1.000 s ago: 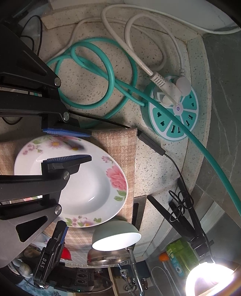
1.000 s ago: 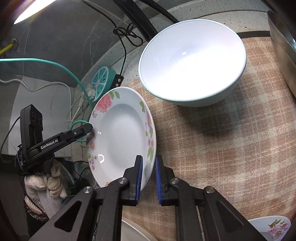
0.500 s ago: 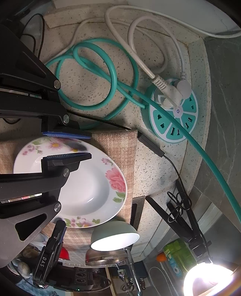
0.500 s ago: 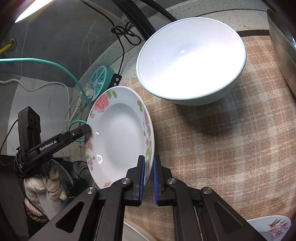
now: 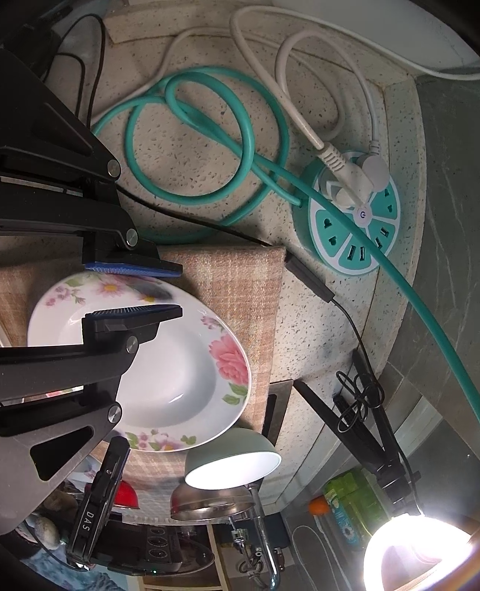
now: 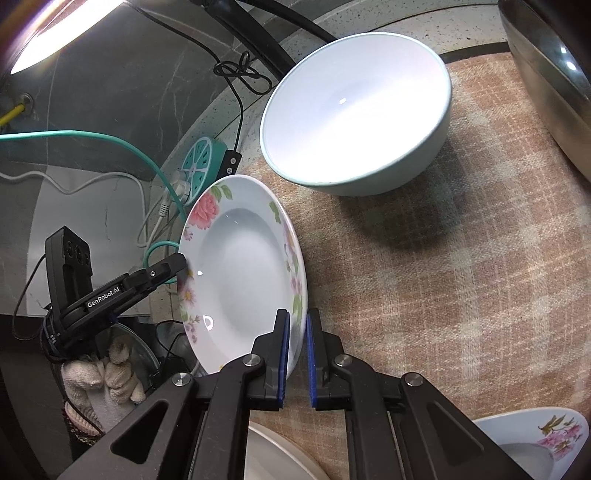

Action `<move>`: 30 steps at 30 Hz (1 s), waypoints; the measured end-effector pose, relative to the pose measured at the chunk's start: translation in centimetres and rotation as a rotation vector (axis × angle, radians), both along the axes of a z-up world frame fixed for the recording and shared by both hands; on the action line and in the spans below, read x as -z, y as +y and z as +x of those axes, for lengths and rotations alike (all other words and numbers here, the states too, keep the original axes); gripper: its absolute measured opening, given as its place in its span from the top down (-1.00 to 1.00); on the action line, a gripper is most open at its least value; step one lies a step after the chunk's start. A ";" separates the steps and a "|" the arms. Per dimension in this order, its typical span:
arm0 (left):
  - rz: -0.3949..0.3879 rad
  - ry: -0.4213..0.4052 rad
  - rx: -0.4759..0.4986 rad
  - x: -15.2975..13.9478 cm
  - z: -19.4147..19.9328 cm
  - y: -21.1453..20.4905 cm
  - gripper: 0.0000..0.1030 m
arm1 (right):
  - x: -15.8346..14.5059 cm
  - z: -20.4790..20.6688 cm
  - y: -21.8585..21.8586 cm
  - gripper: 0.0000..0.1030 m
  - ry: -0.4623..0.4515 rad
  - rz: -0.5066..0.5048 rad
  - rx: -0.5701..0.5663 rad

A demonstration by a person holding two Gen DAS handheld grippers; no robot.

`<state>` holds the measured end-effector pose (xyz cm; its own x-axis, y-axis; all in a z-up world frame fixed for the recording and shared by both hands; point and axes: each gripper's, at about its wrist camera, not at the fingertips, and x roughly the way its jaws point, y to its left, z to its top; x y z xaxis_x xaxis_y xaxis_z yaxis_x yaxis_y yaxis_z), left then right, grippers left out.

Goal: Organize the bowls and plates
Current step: 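Close the left gripper on the rose plate rim while the right gripper closes beside it, then lift the rose plate and carry it over the pink-flowered plate with both grippers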

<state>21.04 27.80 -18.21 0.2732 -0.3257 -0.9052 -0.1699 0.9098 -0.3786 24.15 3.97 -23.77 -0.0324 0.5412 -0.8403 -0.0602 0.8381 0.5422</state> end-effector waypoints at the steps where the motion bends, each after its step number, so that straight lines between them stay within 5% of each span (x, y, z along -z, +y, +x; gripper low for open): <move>1: -0.003 -0.001 0.001 -0.1 0.0 -0.1 0.75 | -0.2 -0.1 -0.1 0.84 -0.001 0.001 0.002; 30: -0.052 -0.055 0.048 -3.0 -1.7 -5.5 0.76 | -2.2 -1.4 -5.1 0.84 -0.026 0.023 0.077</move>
<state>19.32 22.34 -15.25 0.3045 -0.3859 -0.8708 -0.1043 0.8952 -0.4332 22.78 -1.14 -21.54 0.0316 0.5604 -0.8276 -0.0102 0.8282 0.5604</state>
